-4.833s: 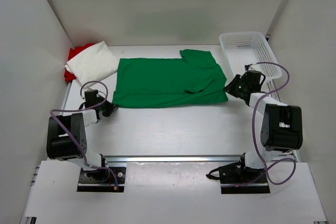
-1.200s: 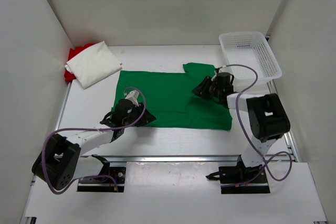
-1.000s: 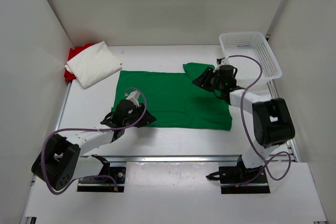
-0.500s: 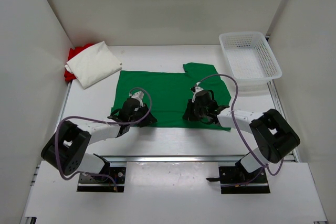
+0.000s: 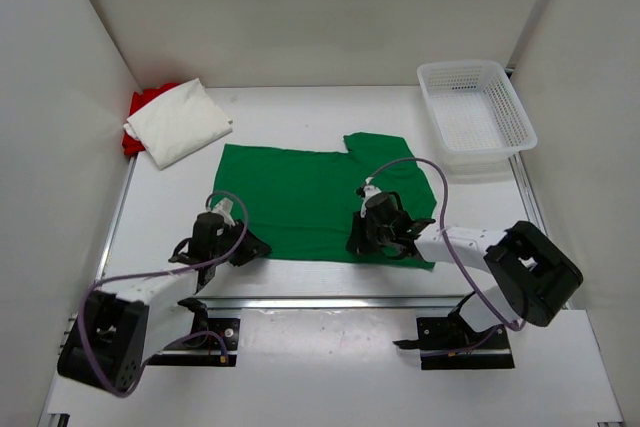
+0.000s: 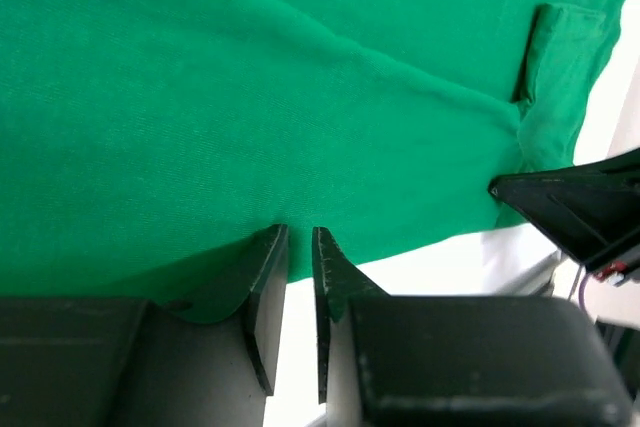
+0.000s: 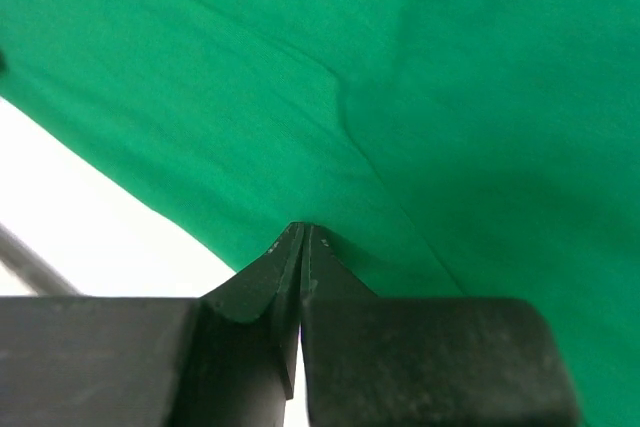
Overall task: Fold and stack the t-shirts
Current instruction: Fold the flattened tshirt in 1/3 of the way, then grap the side of the flattened tshirt furthest away from the robot with both arms
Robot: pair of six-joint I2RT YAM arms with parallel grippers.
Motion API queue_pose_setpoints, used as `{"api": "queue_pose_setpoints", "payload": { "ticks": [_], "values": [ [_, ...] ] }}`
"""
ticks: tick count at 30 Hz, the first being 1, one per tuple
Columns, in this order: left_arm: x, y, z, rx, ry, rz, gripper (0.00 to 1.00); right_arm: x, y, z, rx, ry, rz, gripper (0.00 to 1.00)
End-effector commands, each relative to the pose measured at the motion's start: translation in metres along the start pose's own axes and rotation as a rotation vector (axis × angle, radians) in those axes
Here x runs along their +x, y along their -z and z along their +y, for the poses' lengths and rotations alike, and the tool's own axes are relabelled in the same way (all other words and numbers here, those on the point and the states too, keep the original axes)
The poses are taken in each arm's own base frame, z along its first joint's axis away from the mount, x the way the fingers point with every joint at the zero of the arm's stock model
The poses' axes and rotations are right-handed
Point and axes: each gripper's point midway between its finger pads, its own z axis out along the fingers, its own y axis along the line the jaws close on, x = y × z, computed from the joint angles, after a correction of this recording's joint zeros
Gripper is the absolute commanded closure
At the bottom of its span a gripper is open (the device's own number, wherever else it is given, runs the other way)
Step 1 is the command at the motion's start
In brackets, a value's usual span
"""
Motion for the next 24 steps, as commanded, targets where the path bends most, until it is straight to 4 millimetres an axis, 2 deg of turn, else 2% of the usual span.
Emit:
{"api": "queue_pose_setpoints", "payload": {
  "ticks": [1, 2, 3, 5, 6, 7, 8, 9, 10, 11, 13, 14, 15, 16, 17, 18, 19, 20, 21, 24],
  "values": [
    [0.035, 0.014, 0.019, -0.044, 0.016, 0.089, 0.70, 0.024, 0.019, -0.004, 0.017, -0.031, 0.079, 1.00],
    [0.042, 0.017, 0.019, -0.054, 0.012, 0.123, 0.71, 0.006, 0.026, 0.006, -0.016, -0.028, 0.038, 0.97],
    [0.041, 0.017, 0.014, -0.043, 0.010, 0.133, 0.70, -0.002, 0.030, 0.013, -0.034, -0.013, 0.031, 0.91],
    [0.021, 0.018, -0.017, 0.042, -0.011, 0.103, 0.69, -0.037, 0.046, 0.019, -0.076, 0.001, -0.041, 0.81],
    [0.002, 0.017, -0.033, 0.062, -0.036, 0.056, 0.69, -0.066, 0.055, 0.016, -0.089, -0.010, -0.106, 0.77],
    [-0.003, 0.017, -0.041, 0.070, -0.062, 0.048, 0.69, -0.086, 0.061, 0.001, -0.067, -0.021, -0.151, 0.76],
    [-0.023, 0.016, -0.058, 0.081, -0.093, -0.005, 0.68, -0.109, 0.064, -0.004, -0.057, -0.014, -0.191, 0.76],
    [-0.029, 0.016, -0.073, 0.107, -0.110, -0.009, 0.67, -0.135, 0.066, -0.024, -0.016, -0.024, -0.239, 0.81],
    [-0.035, 0.014, -0.082, 0.128, -0.123, -0.025, 0.67, -0.167, 0.075, -0.040, 0.017, -0.037, -0.304, 0.90],
    [-0.044, 0.015, -0.098, 0.168, -0.142, -0.059, 0.66, -0.173, 0.065, -0.056, 0.052, -0.057, -0.284, 0.94],
    [-0.040, 0.011, -0.105, 0.203, -0.143, -0.042, 0.67, -0.211, 0.056, -0.096, 0.153, -0.069, -0.330, 1.00],
    [-0.040, 0.010, -0.112, 0.217, -0.144, -0.047, 0.67, -0.219, 0.055, -0.114, 0.213, -0.062, -0.348, 1.00],
    [-0.036, 0.009, -0.112, 0.224, -0.141, -0.033, 0.66, -0.237, 0.048, -0.121, 0.225, -0.062, -0.362, 1.00],
    [-0.032, 0.007, -0.111, 0.226, -0.146, -0.027, 0.67, -0.257, 0.052, -0.131, 0.259, -0.062, -0.397, 0.97],
    [-0.028, 0.006, -0.113, 0.236, -0.147, -0.015, 0.67, -0.254, 0.039, -0.147, 0.286, -0.079, -0.367, 0.93],
    [-0.025, 0.005, -0.111, 0.235, -0.149, -0.007, 0.66, -0.264, 0.029, -0.155, 0.296, -0.081, -0.354, 0.91],
    [-0.021, 0.004, -0.108, 0.231, -0.153, 0.001, 0.66, -0.285, 0.032, -0.160, 0.307, -0.068, -0.388, 0.88],
    [-0.019, 0.004, -0.109, 0.234, -0.159, 0.006, 0.67, -0.278, 0.018, -0.175, 0.340, -0.083, -0.347, 0.86],
    [-0.020, 0.004, -0.107, 0.228, -0.162, 0.002, 0.66, -0.289, 0.009, -0.178, 0.354, -0.062, -0.350, 0.81],
    [-0.010, 0.001, -0.105, 0.220, -0.192, 0.025, 0.66, -0.296, -0.007, -0.207, 0.436, -0.070, -0.296, 0.69]
  ]
}}
